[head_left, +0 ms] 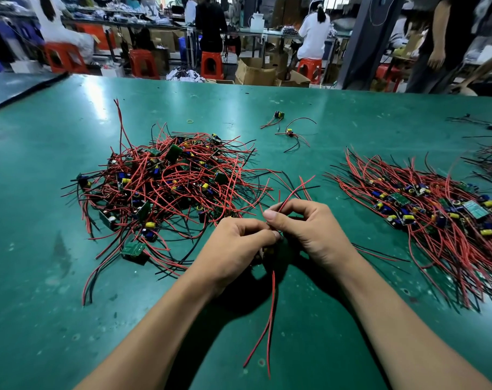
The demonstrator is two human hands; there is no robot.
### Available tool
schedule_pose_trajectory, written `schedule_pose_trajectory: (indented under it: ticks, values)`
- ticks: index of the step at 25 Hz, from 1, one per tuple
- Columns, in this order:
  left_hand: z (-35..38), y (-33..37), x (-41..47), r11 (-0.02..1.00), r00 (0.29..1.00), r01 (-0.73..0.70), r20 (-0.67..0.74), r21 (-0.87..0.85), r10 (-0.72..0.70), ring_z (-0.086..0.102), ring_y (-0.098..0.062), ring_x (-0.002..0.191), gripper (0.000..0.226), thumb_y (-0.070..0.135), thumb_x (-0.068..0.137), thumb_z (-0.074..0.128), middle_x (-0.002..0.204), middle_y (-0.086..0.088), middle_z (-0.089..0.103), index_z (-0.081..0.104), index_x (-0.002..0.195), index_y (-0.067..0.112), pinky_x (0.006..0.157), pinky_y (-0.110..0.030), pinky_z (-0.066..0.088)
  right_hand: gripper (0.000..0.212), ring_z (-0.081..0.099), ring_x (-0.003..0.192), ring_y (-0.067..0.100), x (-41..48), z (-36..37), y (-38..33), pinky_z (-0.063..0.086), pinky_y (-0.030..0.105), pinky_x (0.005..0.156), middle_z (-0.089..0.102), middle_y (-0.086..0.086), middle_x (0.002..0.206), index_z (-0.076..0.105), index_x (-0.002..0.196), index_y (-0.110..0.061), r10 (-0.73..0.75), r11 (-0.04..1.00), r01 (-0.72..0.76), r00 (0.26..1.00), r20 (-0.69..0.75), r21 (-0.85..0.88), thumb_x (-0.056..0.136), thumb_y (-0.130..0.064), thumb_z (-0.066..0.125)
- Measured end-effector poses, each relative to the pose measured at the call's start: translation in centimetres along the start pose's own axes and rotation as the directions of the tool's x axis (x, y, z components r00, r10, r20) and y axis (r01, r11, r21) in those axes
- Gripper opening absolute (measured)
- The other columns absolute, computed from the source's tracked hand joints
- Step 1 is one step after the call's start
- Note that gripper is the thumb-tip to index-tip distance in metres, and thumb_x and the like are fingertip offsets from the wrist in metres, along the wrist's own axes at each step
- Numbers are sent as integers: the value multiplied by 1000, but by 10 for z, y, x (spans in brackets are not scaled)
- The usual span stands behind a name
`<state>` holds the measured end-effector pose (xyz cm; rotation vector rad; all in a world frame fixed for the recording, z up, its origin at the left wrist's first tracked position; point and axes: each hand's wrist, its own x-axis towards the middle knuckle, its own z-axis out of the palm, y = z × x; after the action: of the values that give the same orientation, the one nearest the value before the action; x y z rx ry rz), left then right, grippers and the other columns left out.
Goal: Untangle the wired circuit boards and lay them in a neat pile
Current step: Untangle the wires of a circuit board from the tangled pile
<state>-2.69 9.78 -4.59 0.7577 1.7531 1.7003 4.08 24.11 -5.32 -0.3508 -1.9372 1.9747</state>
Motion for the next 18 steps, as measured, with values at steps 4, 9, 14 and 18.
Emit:
schedule_pose_trajectory:
  ticks: [4, 9, 14, 18]
  values:
    - [3, 2, 0, 995, 1000, 2, -6, 102, -1, 49, -15, 52, 21, 8, 85, 68, 57, -6, 58, 67, 64, 5, 51, -19, 38, 17, 64, 72, 11, 7, -2, 5, 51, 31, 69, 74, -4, 86, 73, 69, -18, -171, 952, 113, 967, -188, -283, 79, -26, 84]
    - [-1, 7, 0, 997, 998, 61, -14, 48, -60, 54, -15, 58, 20, 4, 82, 65, 65, -10, 63, 70, 62, 7, 52, -16, 42, 13, 59, 67, 2, 7, 1, 8, 39, 15, 65, 70, -8, 82, 74, 74, -19, -438, 812, 255, 861, -259, -525, 81, -27, 82]
    - [-3, 10, -2, 996, 997, 66, 25, 65, -67, 56, -13, 60, 25, 6, 83, 65, 66, -4, 66, 70, 60, 14, 56, -19, 44, 17, 55, 67, 9, 7, -1, 10, 39, 17, 65, 62, -6, 76, 70, 76, -20, -543, 757, 244, 751, -375, -607, 78, -30, 84]
    - [-2, 10, -2, 997, 997, 76, -2, 12, -76, 52, -17, 62, 24, 4, 83, 65, 63, -3, 63, 70, 61, 12, 55, -23, 41, 20, 54, 67, 7, 8, -5, 10, 38, 14, 64, 59, -5, 73, 67, 74, -21, -586, 733, 239, 699, -411, -638, 82, -34, 80]
